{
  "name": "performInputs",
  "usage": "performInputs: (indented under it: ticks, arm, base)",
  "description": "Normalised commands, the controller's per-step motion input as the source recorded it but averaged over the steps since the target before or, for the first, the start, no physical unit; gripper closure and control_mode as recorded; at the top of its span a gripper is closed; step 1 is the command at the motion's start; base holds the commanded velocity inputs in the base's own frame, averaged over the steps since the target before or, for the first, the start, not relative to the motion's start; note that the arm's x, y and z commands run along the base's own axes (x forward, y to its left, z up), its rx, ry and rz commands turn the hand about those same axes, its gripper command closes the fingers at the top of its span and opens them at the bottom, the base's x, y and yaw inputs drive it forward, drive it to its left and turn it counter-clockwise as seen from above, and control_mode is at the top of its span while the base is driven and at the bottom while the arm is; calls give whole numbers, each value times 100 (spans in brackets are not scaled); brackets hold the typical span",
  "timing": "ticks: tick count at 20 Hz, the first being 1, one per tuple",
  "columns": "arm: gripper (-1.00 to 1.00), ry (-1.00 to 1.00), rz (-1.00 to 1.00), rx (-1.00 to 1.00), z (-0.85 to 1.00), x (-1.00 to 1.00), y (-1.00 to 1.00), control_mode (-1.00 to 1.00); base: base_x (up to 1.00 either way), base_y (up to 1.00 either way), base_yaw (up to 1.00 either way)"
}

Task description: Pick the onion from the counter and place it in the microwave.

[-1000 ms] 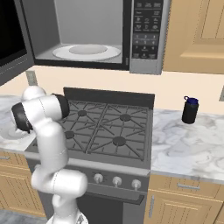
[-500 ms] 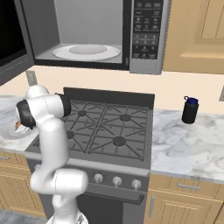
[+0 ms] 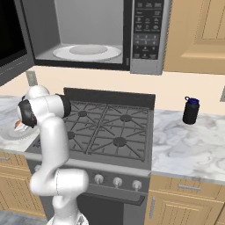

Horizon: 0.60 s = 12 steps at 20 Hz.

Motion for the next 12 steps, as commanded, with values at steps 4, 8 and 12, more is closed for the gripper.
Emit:
performInputs:
  ticks: [4,8,12]
  arm:
    - [-100,0,0,0,-10,17,0,-100]
    - [-100,0,0,0,-22,9,0,-100]
    - [-100,0,0,0,-29,4,0,-100]
  base:
    - [0,0,0]
    - [0,0,0]
    - [0,0,0]
